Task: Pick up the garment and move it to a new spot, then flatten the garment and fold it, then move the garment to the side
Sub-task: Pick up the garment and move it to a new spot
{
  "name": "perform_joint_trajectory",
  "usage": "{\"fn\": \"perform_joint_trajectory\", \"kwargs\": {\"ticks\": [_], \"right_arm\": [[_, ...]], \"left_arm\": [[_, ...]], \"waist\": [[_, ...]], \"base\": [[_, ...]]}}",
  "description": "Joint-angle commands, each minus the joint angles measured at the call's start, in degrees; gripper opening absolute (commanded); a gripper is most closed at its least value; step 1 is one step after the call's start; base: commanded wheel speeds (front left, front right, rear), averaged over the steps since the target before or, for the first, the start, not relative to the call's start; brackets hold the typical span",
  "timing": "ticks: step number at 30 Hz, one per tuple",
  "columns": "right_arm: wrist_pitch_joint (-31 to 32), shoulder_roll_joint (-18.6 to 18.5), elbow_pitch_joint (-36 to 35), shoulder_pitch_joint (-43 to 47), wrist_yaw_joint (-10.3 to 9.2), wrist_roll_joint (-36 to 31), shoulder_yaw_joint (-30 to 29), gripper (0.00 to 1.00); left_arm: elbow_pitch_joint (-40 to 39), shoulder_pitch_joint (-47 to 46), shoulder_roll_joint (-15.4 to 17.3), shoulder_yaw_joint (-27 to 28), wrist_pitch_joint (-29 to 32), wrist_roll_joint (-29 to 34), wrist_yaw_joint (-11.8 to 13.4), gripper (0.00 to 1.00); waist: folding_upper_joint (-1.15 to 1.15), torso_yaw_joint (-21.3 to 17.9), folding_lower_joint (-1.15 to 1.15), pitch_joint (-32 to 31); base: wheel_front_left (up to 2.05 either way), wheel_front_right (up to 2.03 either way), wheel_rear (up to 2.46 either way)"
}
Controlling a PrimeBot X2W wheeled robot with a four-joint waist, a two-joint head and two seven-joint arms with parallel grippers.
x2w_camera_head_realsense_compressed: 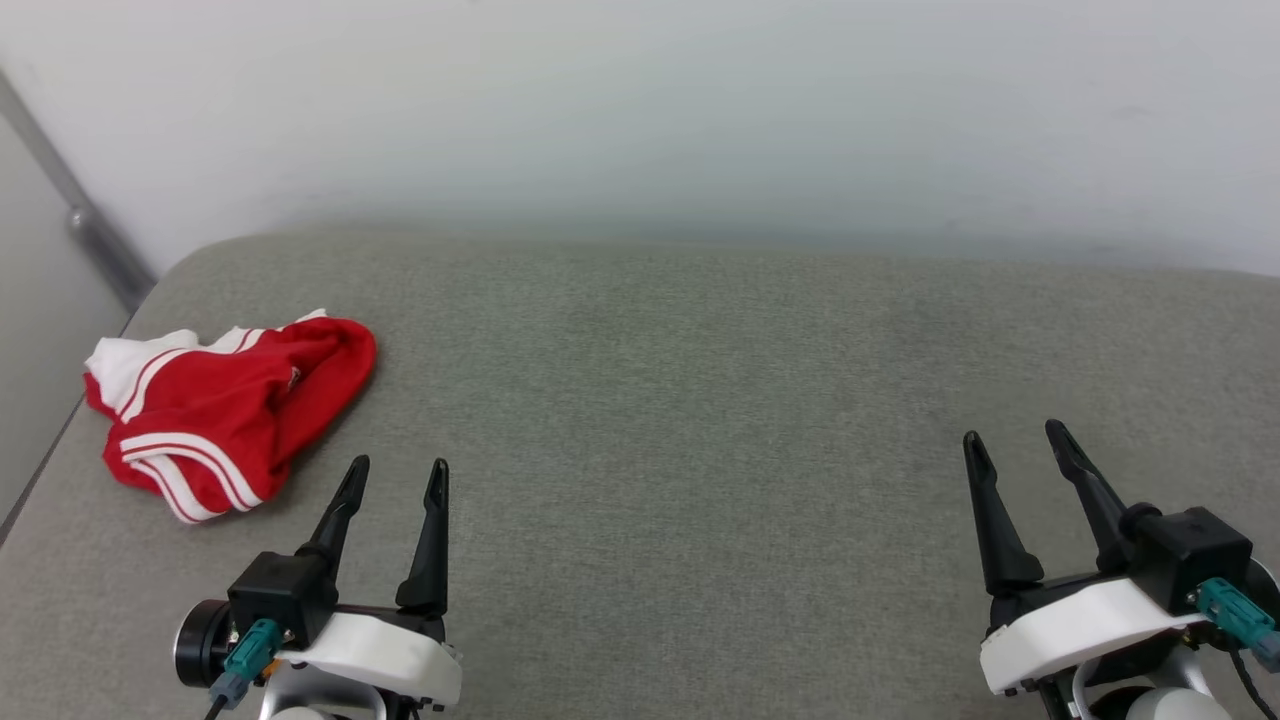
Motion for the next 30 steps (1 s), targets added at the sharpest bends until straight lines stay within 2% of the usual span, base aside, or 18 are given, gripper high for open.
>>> {"fn": "perform_joint_trajectory", "kwargs": {"ticks": [1, 12, 13, 16, 24, 30], "right_arm": [[0.2, 0.2, -0.4, -0.3, -0.02, 0.0, 0.6, 1.00], [0.4, 0.2, -1.2, -0.8, -0.02, -0.1, 3.2, 1.00], [0.4, 0.2, -1.4, -0.8, -0.02, -0.1, 3.7, 1.00], [0.4, 0.2, -1.5, -0.9, -0.02, 0.2, 4.1, 1.00], [0.4, 0.2, -1.6, -1.1, -0.02, 0.2, 4.2, 1.00], [0.4, 0.2, -1.8, -1.2, -0.02, 0.1, 4.1, 1.00]], "left_arm": [[-0.1, -0.6, -0.1, 0.4, -0.1, 0.5, 0.0, 1.00], [-0.3, -0.2, 0.1, 2.3, -0.1, 1.5, 0.1, 1.00], [-0.4, 0.0, 0.0, 2.7, -0.1, 1.5, 0.1, 1.00], [-0.3, 0.4, -0.1, 3.1, -0.1, 1.6, 0.1, 1.00], [-0.6, 1.0, -0.2, 3.7, -0.1, 1.8, 0.1, 1.00], [-0.8, 0.8, 0.0, 3.8, -0.1, 1.6, 0.0, 1.00]], "waist": [[0.00, 2.5, -0.01, 0.0], [0.00, 11.7, -0.01, -0.4], [0.00, 14.4, -0.01, -0.5], [0.00, 16.9, -0.01, -0.6], [0.00, 21.6, -0.01, -0.5], [0.00, 22.9, -0.01, 0.0]], "base": [[0.00, 0.00, 0.00], [0.00, 0.00, 0.00], [0.00, 0.00, 0.00], [0.00, 0.00, 0.00], [0.00, 0.00, 0.00], [0.00, 0.00, 0.00]]}}
